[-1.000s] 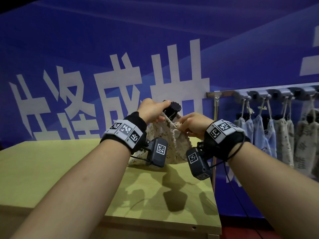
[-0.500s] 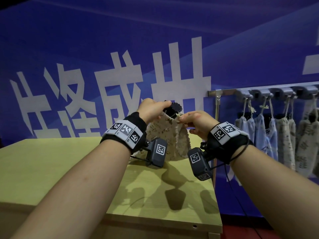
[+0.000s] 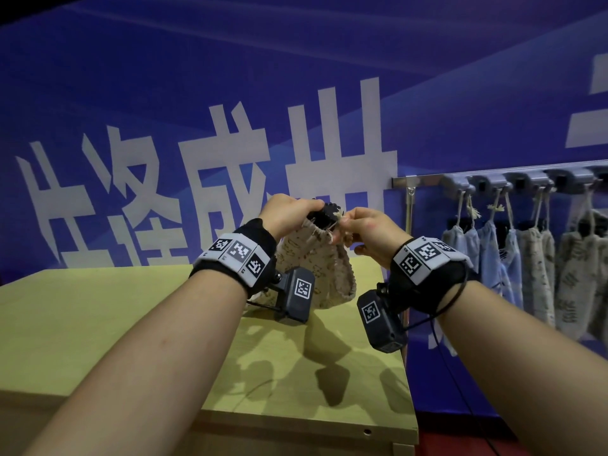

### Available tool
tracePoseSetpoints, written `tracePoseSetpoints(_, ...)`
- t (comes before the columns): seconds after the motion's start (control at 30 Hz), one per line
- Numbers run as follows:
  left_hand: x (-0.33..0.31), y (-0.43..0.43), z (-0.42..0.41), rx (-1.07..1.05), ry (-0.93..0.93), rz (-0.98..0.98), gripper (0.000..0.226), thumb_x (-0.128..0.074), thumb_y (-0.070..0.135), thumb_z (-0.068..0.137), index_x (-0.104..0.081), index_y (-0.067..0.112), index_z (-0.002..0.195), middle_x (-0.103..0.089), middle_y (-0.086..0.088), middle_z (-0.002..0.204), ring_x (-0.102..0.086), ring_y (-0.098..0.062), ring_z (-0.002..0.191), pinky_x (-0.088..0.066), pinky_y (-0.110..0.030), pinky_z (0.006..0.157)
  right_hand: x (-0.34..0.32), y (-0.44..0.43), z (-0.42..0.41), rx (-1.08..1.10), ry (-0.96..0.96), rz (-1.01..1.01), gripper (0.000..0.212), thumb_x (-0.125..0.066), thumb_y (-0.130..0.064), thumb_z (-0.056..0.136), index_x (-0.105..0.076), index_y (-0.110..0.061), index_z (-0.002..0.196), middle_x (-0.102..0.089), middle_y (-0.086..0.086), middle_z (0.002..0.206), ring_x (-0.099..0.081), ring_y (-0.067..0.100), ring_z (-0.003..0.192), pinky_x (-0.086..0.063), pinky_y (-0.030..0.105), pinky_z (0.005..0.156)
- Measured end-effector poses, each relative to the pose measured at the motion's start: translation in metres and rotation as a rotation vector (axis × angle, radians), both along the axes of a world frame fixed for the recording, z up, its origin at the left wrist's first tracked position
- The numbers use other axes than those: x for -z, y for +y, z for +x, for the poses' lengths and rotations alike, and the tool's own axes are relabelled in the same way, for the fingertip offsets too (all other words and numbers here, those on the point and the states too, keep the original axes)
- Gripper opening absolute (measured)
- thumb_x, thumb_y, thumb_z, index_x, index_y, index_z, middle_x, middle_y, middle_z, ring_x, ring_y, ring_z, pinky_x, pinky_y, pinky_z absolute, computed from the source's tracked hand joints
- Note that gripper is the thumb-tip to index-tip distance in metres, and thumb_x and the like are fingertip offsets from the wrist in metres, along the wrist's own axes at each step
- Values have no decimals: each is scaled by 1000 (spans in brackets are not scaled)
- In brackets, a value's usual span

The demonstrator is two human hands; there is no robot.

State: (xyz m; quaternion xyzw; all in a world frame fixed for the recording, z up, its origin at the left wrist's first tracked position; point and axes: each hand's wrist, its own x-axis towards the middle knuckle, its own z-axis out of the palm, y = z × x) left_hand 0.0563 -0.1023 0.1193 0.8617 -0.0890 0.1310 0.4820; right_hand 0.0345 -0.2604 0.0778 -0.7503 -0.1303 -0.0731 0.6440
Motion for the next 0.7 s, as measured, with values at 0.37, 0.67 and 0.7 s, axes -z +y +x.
tracePoseSetpoints(0.37, 2, 1, 10, -16, 2, 16, 33, -65, 40, 89, -66, 9, 101, -61, 0, 87, -54, -9, 81, -41, -23, 63, 2, 8, 3, 197, -34, -396, 14, -76, -25, 77, -68, -14, 76, -63, -1, 71, -55, 8, 62, -38, 21, 51)
tracePoseSetpoints(0.67, 5, 1, 11, -4, 27, 7, 32, -65, 40, 89, -63, 10, 100, -58, 2, 85, -51, -6, 77, -38, -21, 61, 4, -4, 4, 138, -67, -123, 20, -60, -16, 90, -61, -13, 70, -58, 3, 74, -50, 12, 69, -40, 26, 66)
tracePoseSetpoints(0.7, 5, 0, 11, 2, 29, 16, 29, -64, 40, 90, -62, 12, 95, -57, 2, 83, -50, -6, 76, -39, -21, 62, 4, -5, 4, 140, -68, -92, 20, -59, -15, 90, -61, -12, 70, -59, 5, 76, -50, 13, 70, -40, 28, 66)
